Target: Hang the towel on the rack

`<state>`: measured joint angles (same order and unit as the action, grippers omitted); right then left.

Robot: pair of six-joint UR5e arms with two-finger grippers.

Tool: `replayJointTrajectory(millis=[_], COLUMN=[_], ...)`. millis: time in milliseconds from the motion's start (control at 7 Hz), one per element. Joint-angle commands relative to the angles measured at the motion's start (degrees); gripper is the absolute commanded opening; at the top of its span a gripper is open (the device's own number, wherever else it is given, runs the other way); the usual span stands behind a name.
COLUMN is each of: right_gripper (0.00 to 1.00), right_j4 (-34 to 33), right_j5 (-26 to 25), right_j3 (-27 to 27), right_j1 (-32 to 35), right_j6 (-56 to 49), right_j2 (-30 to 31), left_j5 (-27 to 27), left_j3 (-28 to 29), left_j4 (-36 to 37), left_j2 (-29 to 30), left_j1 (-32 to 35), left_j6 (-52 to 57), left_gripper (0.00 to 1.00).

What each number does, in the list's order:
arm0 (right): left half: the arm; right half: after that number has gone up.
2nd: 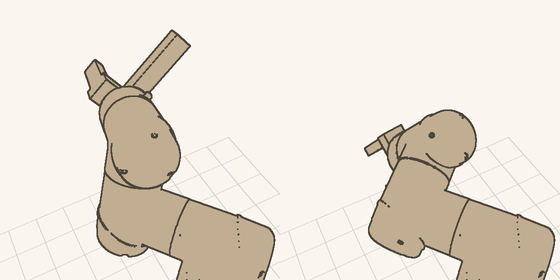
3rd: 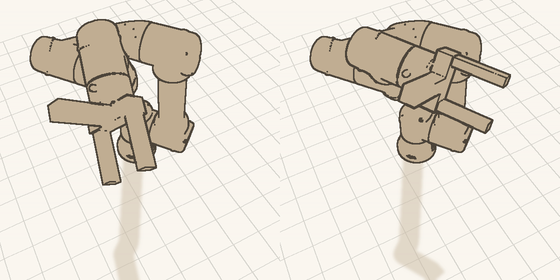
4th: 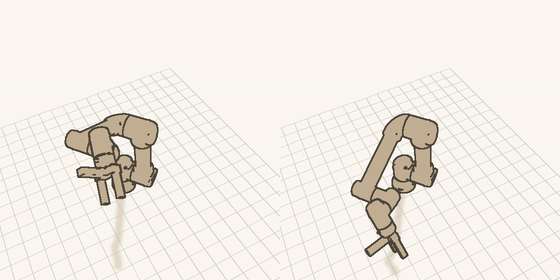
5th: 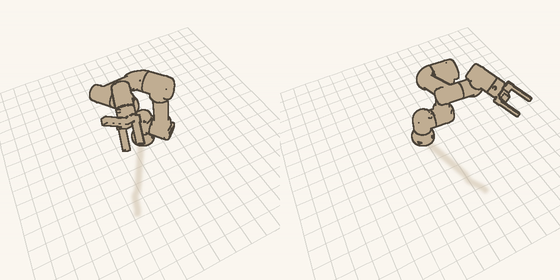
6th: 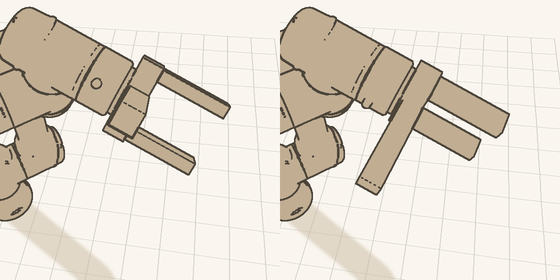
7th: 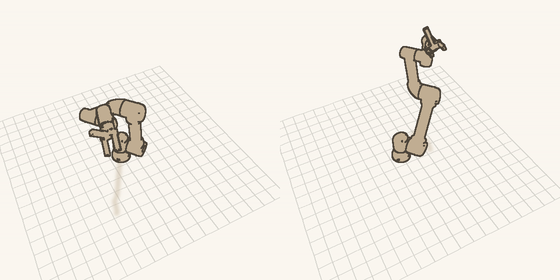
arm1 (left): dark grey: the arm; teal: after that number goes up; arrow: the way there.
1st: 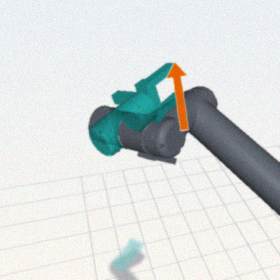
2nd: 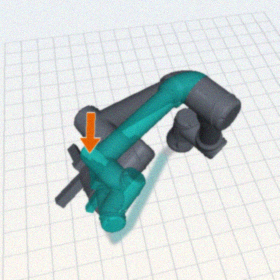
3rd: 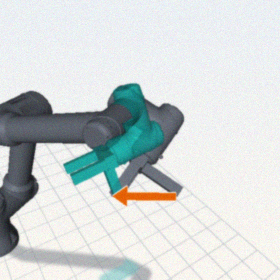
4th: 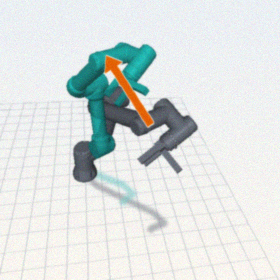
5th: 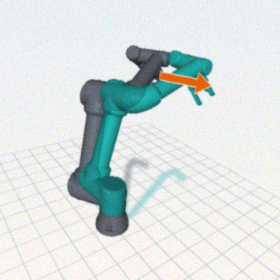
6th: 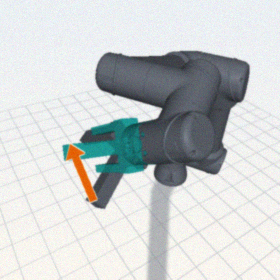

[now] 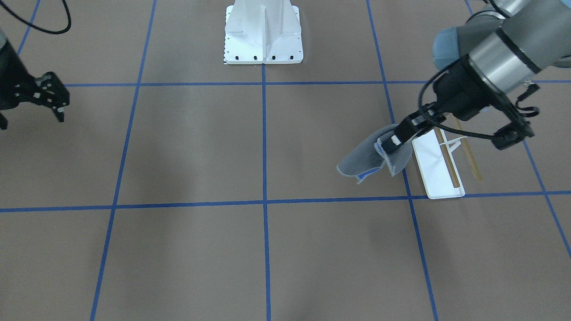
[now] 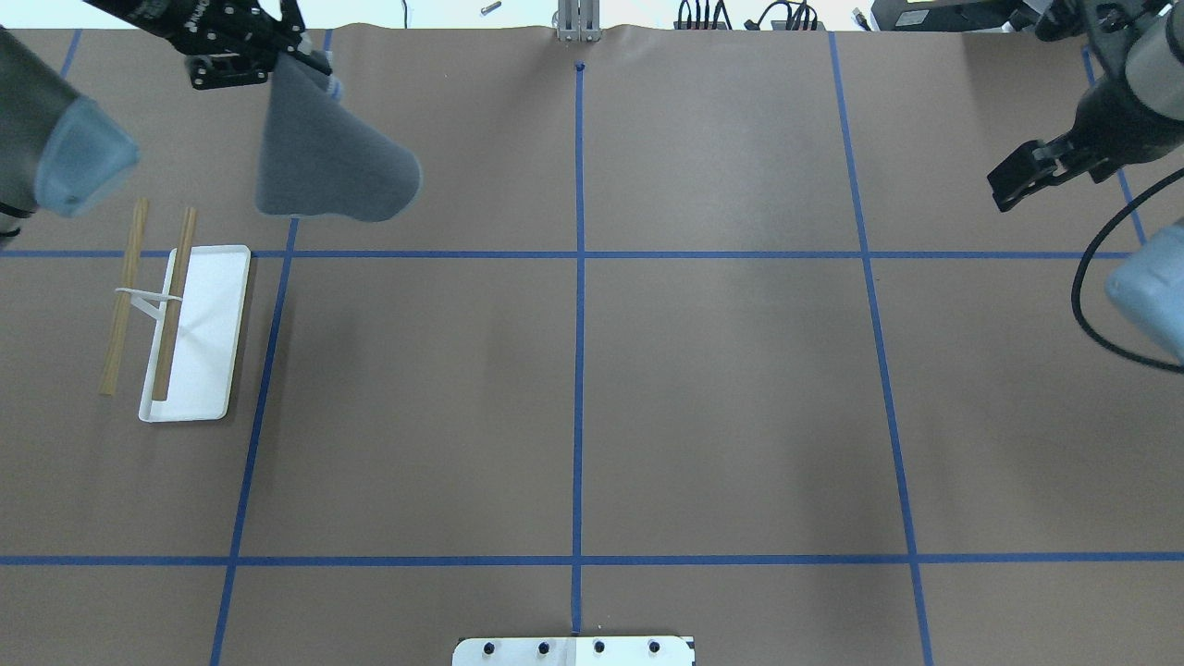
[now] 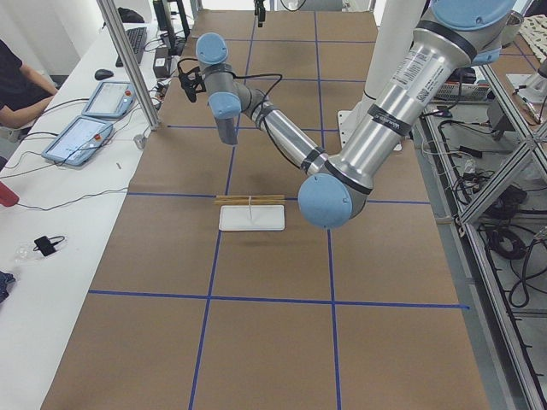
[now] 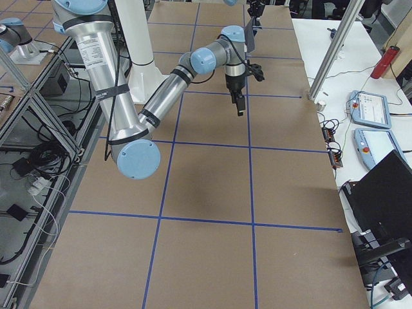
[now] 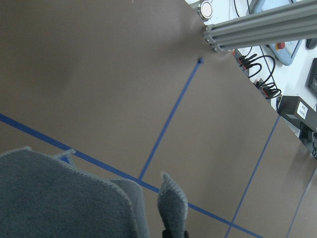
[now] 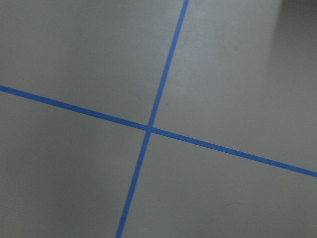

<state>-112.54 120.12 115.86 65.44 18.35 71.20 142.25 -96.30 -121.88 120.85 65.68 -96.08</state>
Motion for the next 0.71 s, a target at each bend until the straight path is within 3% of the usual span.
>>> replayJointTrajectory(millis=[0, 286, 571], right_gripper=[1.0, 1.0, 1.0], right_j4=[0.3, 1.97, 2.33], right_j5=[10.86, 12.77, 12.77], right_j3=[-14.82, -21.18, -22.17], right_j1=[10.11, 12.34, 12.96], right_j6=[-7.79, -16.56, -19.39], right_j2=[-2.38, -2.21, -1.51], left_j5=[1.8, 1.19, 1.1], left_j3=[-0.2, -0.2, 0.67], left_j4=[-0.11, -0.38, -0.38], left_j2=[-5.34, -10.87, -15.18], left_j1=[2.17, 2.17, 2.34], left_j6=[7.81, 15.79, 21.25], left_gripper=[0.0, 0.0, 0.0])
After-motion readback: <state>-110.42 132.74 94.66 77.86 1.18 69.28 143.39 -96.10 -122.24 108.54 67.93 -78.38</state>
